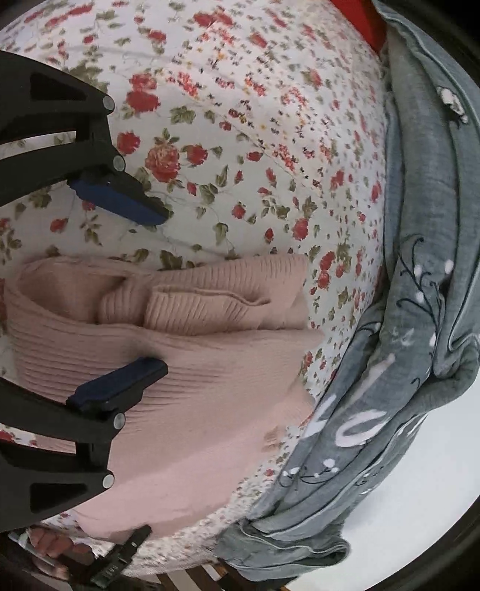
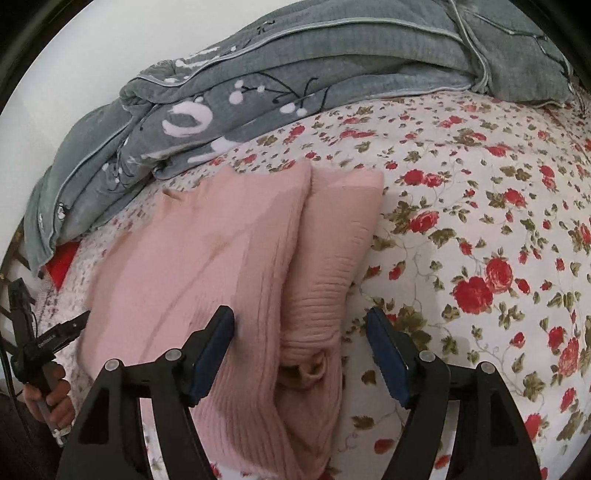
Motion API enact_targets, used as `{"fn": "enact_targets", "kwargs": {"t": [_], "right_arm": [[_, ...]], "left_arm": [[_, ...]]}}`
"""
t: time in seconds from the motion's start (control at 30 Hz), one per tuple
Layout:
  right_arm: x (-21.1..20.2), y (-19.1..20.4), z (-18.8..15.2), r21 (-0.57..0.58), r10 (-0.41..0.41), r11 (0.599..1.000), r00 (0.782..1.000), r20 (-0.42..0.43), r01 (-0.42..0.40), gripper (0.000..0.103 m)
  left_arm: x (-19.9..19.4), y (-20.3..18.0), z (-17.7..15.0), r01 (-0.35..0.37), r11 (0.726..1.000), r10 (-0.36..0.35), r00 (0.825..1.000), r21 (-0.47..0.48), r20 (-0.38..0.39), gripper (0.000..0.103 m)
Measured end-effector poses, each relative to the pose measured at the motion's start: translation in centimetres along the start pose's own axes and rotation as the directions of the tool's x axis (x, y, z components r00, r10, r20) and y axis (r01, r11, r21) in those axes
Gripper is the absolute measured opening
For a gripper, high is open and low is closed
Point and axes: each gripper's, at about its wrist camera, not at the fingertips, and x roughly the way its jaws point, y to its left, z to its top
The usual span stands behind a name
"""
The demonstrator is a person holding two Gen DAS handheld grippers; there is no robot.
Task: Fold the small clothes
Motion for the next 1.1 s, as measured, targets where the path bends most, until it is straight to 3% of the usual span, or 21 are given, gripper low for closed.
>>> {"fn": "enact_targets", "kwargs": {"t": [0.23,0.43,0.47,0.5,0.57,0.63,0.77,1.1], "right_arm": [[1.3,0.5,0.9,-0.014,-0.029,0.999,1.0,-0.003,0.029,0.073],[1.9,1.1,1.2,-0.053,-0.065,0.996,0.998,0.014,0.066,0.065],[2.0,1.2,1.3,-0.055,-0.065,0.996,0.998,0.019,0.066,0.061],[2.0,1.2,1.3,-0.054,-0.04,0.998,0.999,0.016,0.041,0.048],[2.1,1.0,1.5,-0.039,-0.033,0.999,0.999,0.014,0.033,0.041],[1.9,0.7,1.6,-0.026,-0.017,0.999,0.999,0.027,0.018,0.031],[0.8,0.6,1.6,-0.009,0.014,1.0,0.999,0.05,-0.014,0.023],[-4.1,0.9,0.4,-0.029,0.045,0.999,0.994,0.103,-0.043,0.022]], "left_arm": [[2.1,-1.6,1.7,-0.026,0.998,0.026,1.0,0.062,-0.004,0.074],[2.7,-2.1,2.4,-0.01,0.998,0.009,1.0,0.054,0.005,0.052],[2.7,-2.2,2.4,-0.01,0.998,0.01,1.0,0.055,0.007,0.046],[2.6,-2.4,2.5,-0.009,0.998,0.009,1.0,0.057,0.012,0.042],[2.4,-2.6,2.6,-0.012,0.998,0.011,1.0,0.065,0.021,0.027],[2.1,-3.0,2.8,-0.022,0.997,0.02,0.999,0.071,0.032,0.023],[1.4,-3.5,2.8,-0.041,0.996,0.038,0.998,0.084,0.042,0.021],[-3.1,-4.8,1.1,-0.008,0.997,0.005,0.999,0.077,0.036,0.021]]}}
